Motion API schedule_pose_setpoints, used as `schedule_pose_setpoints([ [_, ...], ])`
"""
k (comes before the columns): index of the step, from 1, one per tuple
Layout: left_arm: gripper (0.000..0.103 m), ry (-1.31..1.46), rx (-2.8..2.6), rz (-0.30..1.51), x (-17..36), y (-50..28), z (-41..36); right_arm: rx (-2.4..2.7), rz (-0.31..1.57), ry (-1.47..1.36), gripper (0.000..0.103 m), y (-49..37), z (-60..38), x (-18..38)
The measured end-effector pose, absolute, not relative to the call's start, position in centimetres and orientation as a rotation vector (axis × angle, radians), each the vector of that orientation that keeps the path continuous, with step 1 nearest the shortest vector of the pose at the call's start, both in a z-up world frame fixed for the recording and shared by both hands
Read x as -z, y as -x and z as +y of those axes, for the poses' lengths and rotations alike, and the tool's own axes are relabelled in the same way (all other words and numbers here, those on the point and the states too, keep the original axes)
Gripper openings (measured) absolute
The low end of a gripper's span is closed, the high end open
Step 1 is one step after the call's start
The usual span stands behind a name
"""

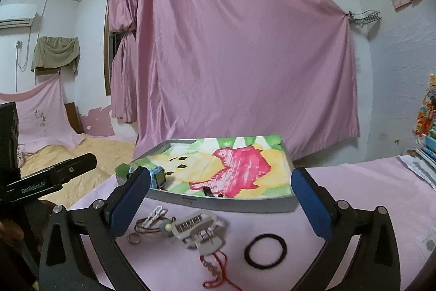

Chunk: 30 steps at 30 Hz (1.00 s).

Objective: Organize jewelry
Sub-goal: 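Withdraw both grippers from the tray back over the table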

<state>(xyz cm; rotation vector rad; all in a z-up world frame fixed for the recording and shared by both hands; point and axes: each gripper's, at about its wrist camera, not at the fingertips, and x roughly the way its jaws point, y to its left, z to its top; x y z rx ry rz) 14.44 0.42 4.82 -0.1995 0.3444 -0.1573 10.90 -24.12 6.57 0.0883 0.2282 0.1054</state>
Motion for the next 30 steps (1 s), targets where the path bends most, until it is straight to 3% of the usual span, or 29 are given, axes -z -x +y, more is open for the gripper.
schedule_pose_setpoints([
  [30,0.103,0.090,0.159,0.487,0.7,-10.1,-1.3,-0.037,0.400,-0.076,0.101,-6.4,-25.2,0.1],
])
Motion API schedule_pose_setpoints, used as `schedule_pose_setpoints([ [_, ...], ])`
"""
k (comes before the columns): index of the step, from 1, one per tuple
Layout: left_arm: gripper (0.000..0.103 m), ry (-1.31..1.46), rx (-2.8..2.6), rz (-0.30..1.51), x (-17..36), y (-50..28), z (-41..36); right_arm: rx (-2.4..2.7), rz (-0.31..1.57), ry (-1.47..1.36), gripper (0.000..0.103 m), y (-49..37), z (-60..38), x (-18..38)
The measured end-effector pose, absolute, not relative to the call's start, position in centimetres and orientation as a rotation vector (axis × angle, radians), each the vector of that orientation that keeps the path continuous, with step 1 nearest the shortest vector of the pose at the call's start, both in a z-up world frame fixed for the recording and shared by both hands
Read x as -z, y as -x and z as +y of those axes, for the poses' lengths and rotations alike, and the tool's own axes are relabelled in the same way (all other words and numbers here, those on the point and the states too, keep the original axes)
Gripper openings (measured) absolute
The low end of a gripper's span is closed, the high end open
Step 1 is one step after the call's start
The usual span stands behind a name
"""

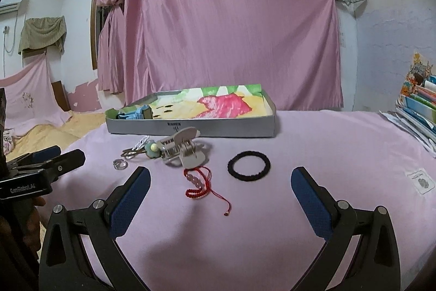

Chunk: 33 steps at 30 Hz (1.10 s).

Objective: Organize jewelry
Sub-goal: 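Withdraw both grippers from the tray back over the table, then close the left gripper on the silver ring while the right gripper grasps the red string bracelet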

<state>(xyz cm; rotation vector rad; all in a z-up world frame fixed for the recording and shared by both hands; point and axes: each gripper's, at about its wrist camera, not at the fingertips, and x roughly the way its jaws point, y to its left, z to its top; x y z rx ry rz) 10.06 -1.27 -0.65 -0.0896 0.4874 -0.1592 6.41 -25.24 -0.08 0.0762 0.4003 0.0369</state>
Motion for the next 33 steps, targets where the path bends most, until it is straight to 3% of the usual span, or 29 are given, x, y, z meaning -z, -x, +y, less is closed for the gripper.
schedule_pose_setpoints([
  [10,0.103,0.057,0.197,0.628,1.0,-12.8,-1.6,-0.067,0.478,-0.072,0.101,-8.0,-25.0,0.2],
  [13,0.102,0.080,0.231,0.677,1.3,-13.6,-1.6,-0.087,0.507,-0.064,0.087,-8.5,-24.8,0.2],
  [15,0.096,0.089,0.245,0.704,1.4,-14.0,-1.8,-0.098,0.535,-0.061,0.070,-9.0,-24.6,0.3],
  [20,0.078,0.072,0.275,0.751,1.3,-15.0,-2.6,-0.126,0.585,-0.055,0.065,-10.0,-24.0,0.7],
  [26,0.063,0.021,0.296,0.803,1.3,-16.1,-3.9,-0.153,0.634,-0.038,0.047,-11.0,-23.1,0.9],
  [30,0.059,-0.004,0.300,0.828,1.5,-16.8,-4.6,-0.164,0.668,-0.030,0.036,-11.7,-22.8,1.2],
  [33,0.056,-0.024,0.297,0.830,1.5,-17.1,-4.9,-0.166,0.692,-0.023,0.034,-11.9,-22.6,1.4],
])
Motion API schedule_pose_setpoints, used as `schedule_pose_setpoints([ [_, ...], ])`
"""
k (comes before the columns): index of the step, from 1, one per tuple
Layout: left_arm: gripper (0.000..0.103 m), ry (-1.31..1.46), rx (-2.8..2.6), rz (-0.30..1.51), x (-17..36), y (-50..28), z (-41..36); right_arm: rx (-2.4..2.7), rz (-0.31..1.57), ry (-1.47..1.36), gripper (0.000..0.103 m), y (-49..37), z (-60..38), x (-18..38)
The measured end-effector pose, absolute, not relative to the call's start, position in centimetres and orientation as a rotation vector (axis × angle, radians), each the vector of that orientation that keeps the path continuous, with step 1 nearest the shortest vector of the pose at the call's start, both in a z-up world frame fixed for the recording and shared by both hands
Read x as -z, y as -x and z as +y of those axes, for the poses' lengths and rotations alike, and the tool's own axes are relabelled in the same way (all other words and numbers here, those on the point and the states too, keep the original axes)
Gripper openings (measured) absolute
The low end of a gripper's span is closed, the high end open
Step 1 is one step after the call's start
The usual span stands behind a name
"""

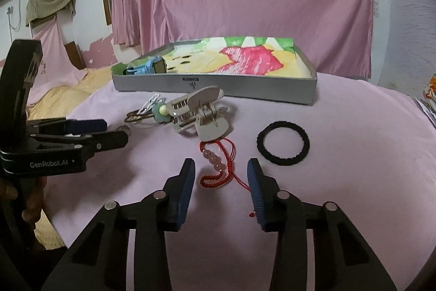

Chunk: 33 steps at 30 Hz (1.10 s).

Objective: Organize jewelry
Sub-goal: 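Close the left gripper on the silver ring while the right gripper grasps the red string bracelet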

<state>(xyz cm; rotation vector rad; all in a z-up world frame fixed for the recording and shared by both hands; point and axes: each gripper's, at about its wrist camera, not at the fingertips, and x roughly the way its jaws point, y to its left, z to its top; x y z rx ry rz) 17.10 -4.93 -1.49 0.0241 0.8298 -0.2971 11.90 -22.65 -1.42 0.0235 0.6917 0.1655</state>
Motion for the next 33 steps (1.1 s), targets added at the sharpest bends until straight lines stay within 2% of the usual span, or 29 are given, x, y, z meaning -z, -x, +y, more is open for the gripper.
schedule_pose_setpoints([
  [7,0.054,-0.087,0.283,0.831,1.5,-17.3,-5.9,-0.154,0.705,0.003,0.024,-12.2,-22.2,1.7],
  [15,0.037,-0.111,0.282,0.820,1.5,-17.3,-6.1,-0.168,0.700,0.004,0.013,-12.1,-22.1,1.7],
  [21,0.019,-0.123,0.294,0.812,1.4,-17.1,-6.2,-0.184,0.696,-0.015,0.007,-11.8,-22.3,1.8],
  [33,0.019,-0.064,0.347,0.805,1.5,-15.5,-5.8,-0.235,0.667,-0.040,0.005,-10.1,-22.4,1.6],
])
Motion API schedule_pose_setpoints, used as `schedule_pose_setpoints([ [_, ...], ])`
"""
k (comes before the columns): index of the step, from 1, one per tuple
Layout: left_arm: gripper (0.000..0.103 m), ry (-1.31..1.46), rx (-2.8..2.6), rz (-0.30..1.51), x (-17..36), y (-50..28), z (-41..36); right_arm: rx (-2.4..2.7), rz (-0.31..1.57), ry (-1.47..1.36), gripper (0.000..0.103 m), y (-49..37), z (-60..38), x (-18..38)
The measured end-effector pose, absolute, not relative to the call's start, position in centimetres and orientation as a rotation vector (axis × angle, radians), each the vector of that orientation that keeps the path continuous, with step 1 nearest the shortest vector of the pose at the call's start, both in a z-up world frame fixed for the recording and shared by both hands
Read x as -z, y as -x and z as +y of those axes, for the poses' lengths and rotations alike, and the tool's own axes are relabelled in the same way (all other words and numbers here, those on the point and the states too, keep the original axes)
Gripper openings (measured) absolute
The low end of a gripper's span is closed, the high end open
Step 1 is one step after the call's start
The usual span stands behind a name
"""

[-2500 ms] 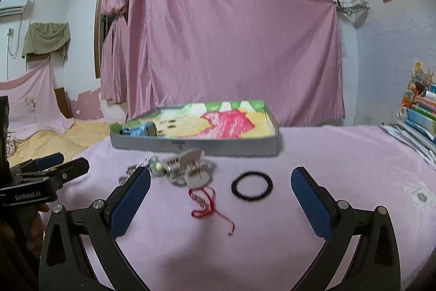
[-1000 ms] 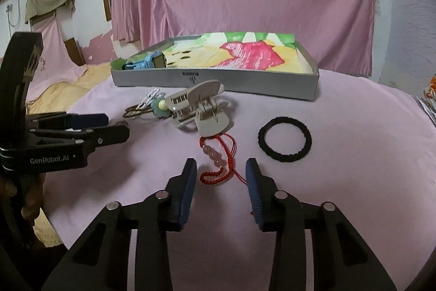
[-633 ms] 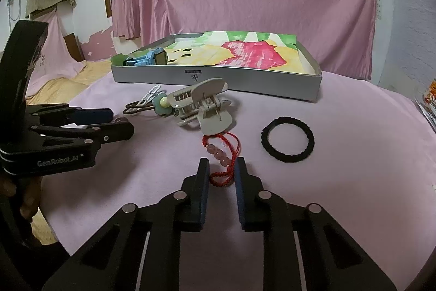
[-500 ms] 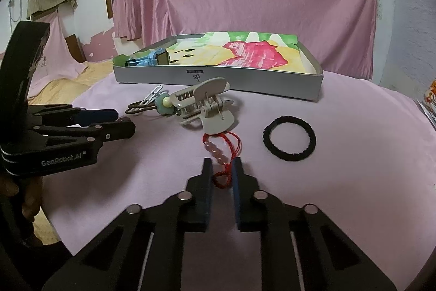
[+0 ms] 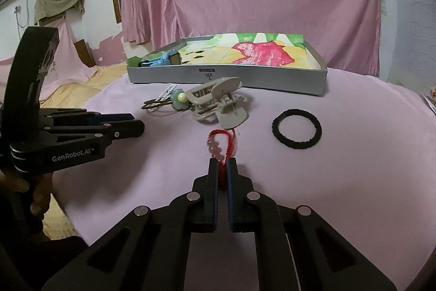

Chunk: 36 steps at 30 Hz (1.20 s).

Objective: Organize jewelry
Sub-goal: 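Close the left gripper on the silver ring while the right gripper grasps the red string bracelet, then carry the ring and red bracelet into the grey tray and open both grippers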

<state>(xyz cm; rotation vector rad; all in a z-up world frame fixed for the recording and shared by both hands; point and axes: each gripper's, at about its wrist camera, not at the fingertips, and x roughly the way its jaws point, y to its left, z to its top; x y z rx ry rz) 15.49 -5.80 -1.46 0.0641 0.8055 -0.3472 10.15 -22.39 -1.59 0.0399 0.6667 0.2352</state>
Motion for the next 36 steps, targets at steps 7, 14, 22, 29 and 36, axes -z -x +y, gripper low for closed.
schedule_pose_setpoints([
  [7,0.019,0.009,0.403,0.762,1.2,-13.9,-5.5,-0.252,0.577,-0.019,0.005,-8.1,-22.3,-0.4],
  [14,0.019,0.033,0.426,0.664,-1.1,-12.9,-5.7,-0.254,0.490,0.000,0.005,-7.5,-22.6,-2.6],
  [22,0.019,0.067,0.411,0.571,-4.1,-15.3,-5.4,-0.220,0.375,0.042,0.005,-9.6,-23.3,-5.8],
  [29,0.019,0.102,0.407,0.532,-5.8,-19.7,-5.5,-0.206,0.330,0.027,0.005,-13.1,-23.8,-7.6],
  [36,0.019,0.116,0.386,0.546,-6.1,-24.5,-6.1,-0.202,0.346,-0.004,0.005,-18.1,-24.4,-8.2],
])
